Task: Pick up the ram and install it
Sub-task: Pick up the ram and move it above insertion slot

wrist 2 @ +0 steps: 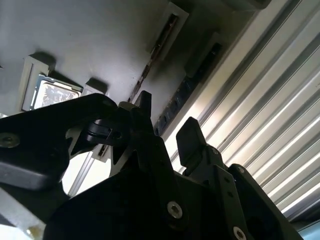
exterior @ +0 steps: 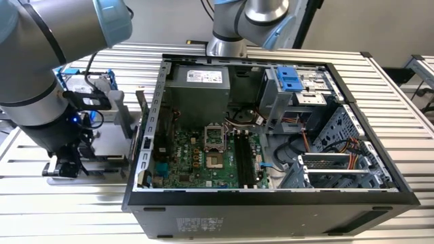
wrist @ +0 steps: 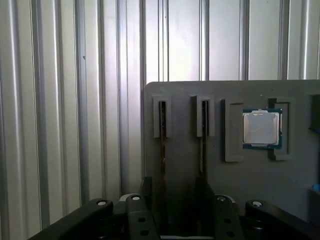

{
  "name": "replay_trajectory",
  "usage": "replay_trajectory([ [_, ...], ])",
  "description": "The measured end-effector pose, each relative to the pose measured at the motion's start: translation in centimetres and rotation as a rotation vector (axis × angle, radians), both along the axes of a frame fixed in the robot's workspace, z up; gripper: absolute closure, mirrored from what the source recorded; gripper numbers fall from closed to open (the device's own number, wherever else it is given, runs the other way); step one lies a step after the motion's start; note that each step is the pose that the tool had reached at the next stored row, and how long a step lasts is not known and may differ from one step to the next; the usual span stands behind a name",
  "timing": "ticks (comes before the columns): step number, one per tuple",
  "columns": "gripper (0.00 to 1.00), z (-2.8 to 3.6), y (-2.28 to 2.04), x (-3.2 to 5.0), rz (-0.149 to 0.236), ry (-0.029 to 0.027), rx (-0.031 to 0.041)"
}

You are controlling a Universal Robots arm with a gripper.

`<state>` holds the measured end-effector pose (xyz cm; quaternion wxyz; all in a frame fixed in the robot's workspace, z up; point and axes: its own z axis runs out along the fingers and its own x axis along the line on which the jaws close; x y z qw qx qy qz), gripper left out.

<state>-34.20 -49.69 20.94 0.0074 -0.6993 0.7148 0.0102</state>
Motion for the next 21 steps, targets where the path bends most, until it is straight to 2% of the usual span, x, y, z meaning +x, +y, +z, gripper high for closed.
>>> replay_trajectory([
  [5, 0.00, -0.61, -0.22, 0.12, 0.000, -0.0003, 0.0003],
  [11, 0.00, -1.22, -0.26, 0.13, 0.000, -0.0002, 0.0002],
  [21, 0.00, -1.52, -0.41, 0.14, 0.000, -0.0001, 0.0002],
])
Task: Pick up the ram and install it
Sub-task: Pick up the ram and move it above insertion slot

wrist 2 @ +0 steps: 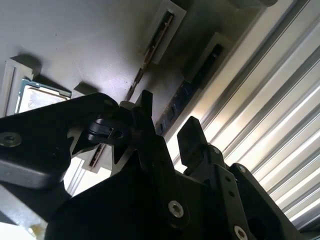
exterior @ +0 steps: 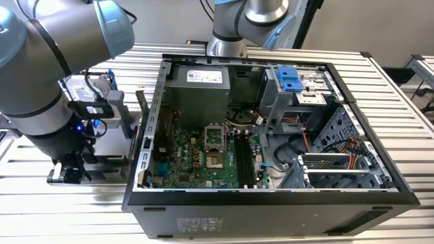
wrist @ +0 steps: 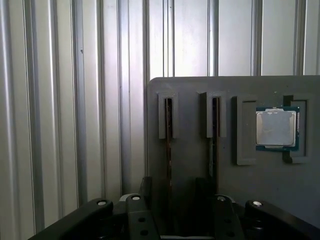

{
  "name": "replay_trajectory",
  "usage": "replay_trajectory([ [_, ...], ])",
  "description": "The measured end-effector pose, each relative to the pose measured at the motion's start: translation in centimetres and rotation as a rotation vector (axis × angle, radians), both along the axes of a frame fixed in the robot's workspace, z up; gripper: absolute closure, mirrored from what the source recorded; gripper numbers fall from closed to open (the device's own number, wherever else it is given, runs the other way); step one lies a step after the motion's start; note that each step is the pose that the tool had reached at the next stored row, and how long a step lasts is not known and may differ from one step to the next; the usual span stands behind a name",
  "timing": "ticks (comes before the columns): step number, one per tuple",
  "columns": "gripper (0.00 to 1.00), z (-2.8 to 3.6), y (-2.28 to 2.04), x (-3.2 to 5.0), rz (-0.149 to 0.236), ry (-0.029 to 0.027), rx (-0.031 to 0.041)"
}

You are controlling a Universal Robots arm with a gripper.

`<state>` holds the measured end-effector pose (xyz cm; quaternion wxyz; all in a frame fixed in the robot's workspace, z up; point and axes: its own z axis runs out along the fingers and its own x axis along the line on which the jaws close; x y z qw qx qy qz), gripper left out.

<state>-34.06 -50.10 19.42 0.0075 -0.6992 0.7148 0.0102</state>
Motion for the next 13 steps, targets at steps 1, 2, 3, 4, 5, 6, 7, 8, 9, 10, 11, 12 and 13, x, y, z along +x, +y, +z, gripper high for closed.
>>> replay_trajectory([
  [1, 0.00, 0.00, -0.02, 0.00, 0.000, 0.0001, 0.0000],
  [2, 0.00, -0.01, -0.02, 0.01, 0.000, 0.0000, 0.0000],
  [3, 0.00, 0.00, -0.02, 0.01, 0.000, 0.0000, 0.0000],
  [4, 0.00, 0.00, -0.03, 0.01, 0.000, 0.0001, 0.0000],
  [5, 0.00, -0.01, -0.04, 0.00, 0.000, 0.0000, 0.0000],
  [6, 0.00, -0.01, -0.04, 0.01, 0.000, 0.0000, 0.0000],
  [7, 0.00, -0.01, -0.04, 0.01, 0.000, 0.0000, 0.0000],
  [8, 1.00, -0.01, -0.04, 0.01, 0.000, 0.0000, 0.0000],
  [9, 1.00, -0.01, -0.04, 0.00, 0.000, 0.0000, 0.0000],
  [10, 1.00, -0.01, -0.05, 0.00, 0.000, 0.0001, 0.0000],
  [11, 1.00, -0.01, -0.05, 0.00, 0.000, 0.0000, 0.0000],
  [12, 1.00, -0.01, -0.05, 0.01, 0.000, 0.0000, -0.0001],
  [13, 1.00, -0.01, -0.05, 0.01, 0.000, 0.0000, 0.0000],
])
